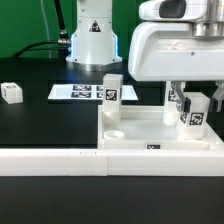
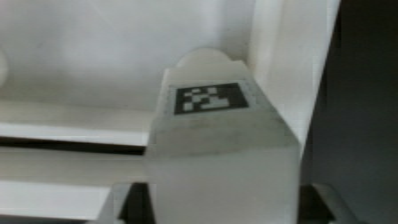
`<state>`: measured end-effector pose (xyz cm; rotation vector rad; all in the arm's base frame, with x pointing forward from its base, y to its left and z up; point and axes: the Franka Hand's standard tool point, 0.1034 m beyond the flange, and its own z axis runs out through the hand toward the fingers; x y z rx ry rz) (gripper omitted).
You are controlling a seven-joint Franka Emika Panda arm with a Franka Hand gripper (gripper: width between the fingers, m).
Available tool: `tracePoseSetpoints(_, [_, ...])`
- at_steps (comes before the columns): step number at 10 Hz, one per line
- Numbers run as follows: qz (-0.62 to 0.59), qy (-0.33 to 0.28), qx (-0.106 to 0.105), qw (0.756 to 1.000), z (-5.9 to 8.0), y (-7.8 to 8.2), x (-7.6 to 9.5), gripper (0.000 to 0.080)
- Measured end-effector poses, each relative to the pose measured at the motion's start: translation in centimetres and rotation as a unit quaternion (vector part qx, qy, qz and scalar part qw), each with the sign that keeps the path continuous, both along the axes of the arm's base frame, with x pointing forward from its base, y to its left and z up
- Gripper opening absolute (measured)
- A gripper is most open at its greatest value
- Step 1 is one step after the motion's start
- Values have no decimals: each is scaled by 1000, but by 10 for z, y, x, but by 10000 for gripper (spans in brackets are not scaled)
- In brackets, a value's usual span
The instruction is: Assemble square table
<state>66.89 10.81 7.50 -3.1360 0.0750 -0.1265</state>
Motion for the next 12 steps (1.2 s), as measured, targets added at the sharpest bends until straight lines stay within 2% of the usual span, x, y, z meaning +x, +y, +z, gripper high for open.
tracePoseSetpoints(2, [-101, -7, 7, 995, 0, -5, 6, 293])
tracePoseSetpoints(4, [-240, -4, 24, 971, 0, -12, 16, 293])
tracePoseSetpoints(6, [-404, 2, 34, 914, 0, -14, 19, 293])
tracePoseSetpoints(7, [-449, 1, 33, 893, 0, -19, 17, 293])
tracePoseSetpoints(8, [-448, 4, 27, 894, 1, -26, 16, 293])
tracePoseSetpoints(10, [-507, 6, 35, 861, 0, -21, 15, 293])
tracePoseSetpoints(11, [-518, 6, 35, 855, 0, -21, 15, 293])
tracePoseSetpoints(12, [-572, 9, 43, 819, -1, -19, 14, 293])
